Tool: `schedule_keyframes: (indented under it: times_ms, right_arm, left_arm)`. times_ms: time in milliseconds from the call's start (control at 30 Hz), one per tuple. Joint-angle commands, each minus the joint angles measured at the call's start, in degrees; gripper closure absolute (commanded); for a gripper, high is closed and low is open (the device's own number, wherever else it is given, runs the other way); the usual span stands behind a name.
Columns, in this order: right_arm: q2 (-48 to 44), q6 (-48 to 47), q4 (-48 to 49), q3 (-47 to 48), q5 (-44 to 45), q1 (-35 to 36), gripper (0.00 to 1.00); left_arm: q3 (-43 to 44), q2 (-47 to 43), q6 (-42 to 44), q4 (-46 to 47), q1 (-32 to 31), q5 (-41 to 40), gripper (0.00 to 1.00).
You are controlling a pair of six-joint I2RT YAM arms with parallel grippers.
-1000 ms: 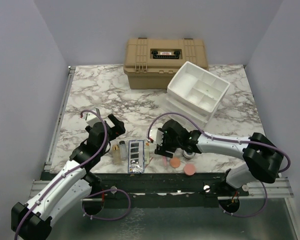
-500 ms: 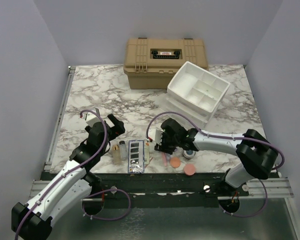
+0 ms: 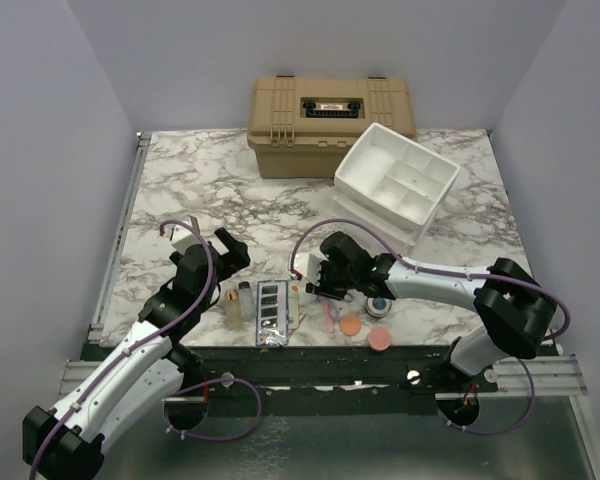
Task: Organize the makeup
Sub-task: Pick up the makeup tool from the corner of the board.
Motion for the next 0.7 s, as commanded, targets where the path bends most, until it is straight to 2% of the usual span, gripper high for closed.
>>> schedule_keyframes:
  times_ms: [0,133,300,433,667]
  right_arm:
    - [0.26,0.15,1.18,1.79,-1.32,-0.13,0.64]
    - [-0.84,0.29,1.58,1.83,-1.69,-0.13,0.64]
    - [-0.97,0.41,0.36,1.11,0.14,-0.13,0.48]
    - [-2.0,0.1,1.01,-0.5,0.73,-0.13,0.4]
    - [-4.49,0.89,0.88,0.04,-0.53,-0.1,0.38]
  left_arm:
    - [-0.45,-1.15,-0.16,-0.86,0.32,0.21,0.01]
    - [-0.68,-1.23,-0.33,-0.94,0.38,0.01,0.01]
    - [-0.65,-1.07,-0.16,-1.0,0.34,0.19,0.01]
    - [-0.84,-1.48,-0.39,-1.04,0.37,0.19,0.01]
    - [-0.79,-1.41,-0.61,-1.03,0.37,0.26,0.01]
